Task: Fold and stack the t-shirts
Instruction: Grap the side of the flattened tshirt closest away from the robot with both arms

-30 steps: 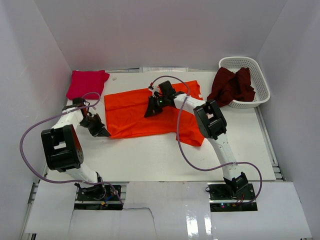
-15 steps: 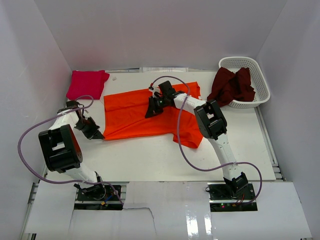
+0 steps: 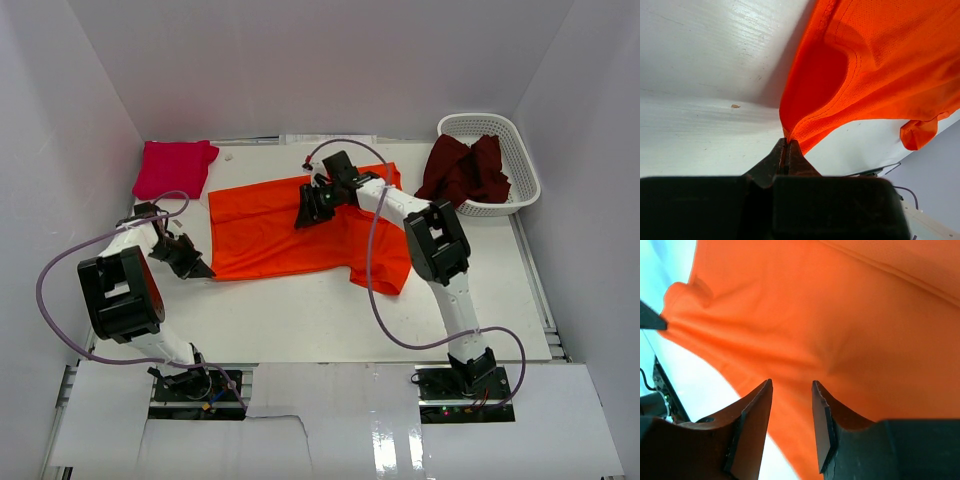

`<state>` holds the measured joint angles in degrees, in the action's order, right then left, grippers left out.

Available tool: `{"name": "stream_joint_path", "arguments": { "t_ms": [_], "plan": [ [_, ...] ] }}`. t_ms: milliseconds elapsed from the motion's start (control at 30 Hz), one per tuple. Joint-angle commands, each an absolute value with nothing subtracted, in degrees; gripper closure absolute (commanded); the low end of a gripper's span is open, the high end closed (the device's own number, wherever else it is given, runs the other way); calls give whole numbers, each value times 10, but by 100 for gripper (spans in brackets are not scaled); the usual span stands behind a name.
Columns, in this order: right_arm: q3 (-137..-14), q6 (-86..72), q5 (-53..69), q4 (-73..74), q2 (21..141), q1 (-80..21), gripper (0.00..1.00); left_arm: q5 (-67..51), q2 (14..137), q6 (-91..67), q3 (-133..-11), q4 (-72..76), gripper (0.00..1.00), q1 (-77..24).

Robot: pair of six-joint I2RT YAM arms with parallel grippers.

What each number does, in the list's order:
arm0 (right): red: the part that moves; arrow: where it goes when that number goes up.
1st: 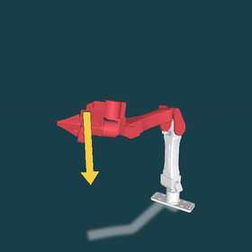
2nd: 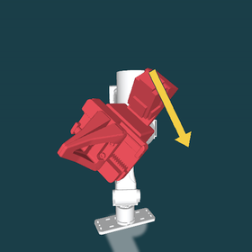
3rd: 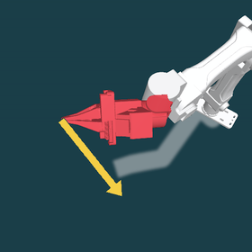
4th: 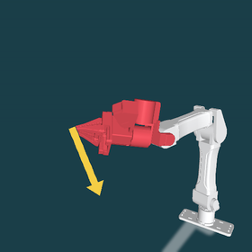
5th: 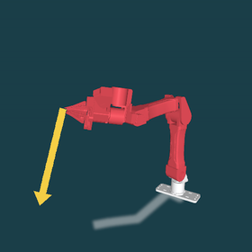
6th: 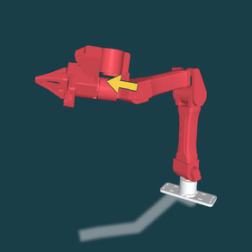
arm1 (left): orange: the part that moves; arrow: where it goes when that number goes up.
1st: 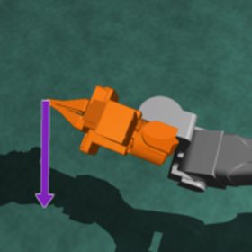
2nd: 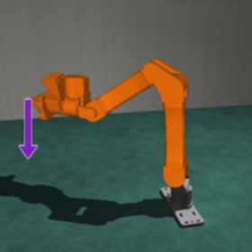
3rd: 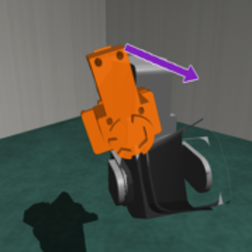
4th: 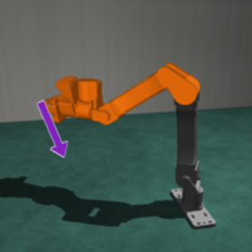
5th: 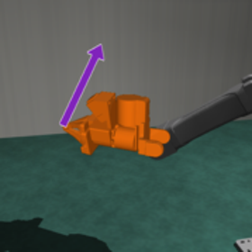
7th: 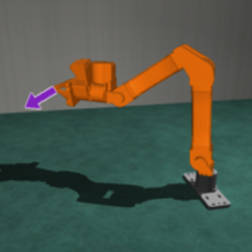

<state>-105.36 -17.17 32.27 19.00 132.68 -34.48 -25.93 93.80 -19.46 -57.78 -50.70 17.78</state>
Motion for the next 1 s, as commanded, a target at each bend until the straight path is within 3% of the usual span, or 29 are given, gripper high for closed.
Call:
{"name": "stream_joint_path", "arguments": {
  "t_ms": [0, 200, 367, 567, 700, 967],
  "plan": [
    [-1037, -124, 270, 235, 1194, -342, 56, -282, 934, -185, -583, -497, 100, 178],
    [-820, -120, 145, 259, 964, -342, 50, -290, 933, -187, -582, -491, 100, 178],
    [-659, -167, 26, 372, 830, -341, 46, -294, 923, -191, -577, -489, 100, 178],
    [-540, -257, 75, 415, 703, -323, 44, -285, 870, -217, -547, -467, 100, 178],
    [-515, -293, 63, 442, 634, -287, 37, -289, 849, -225, -534, -459, 100, 178],
    [-374, -438, 81, 410, 469, -217, 41, -296, 846, -222, -523, -449, 100, 178]
  ]
}}
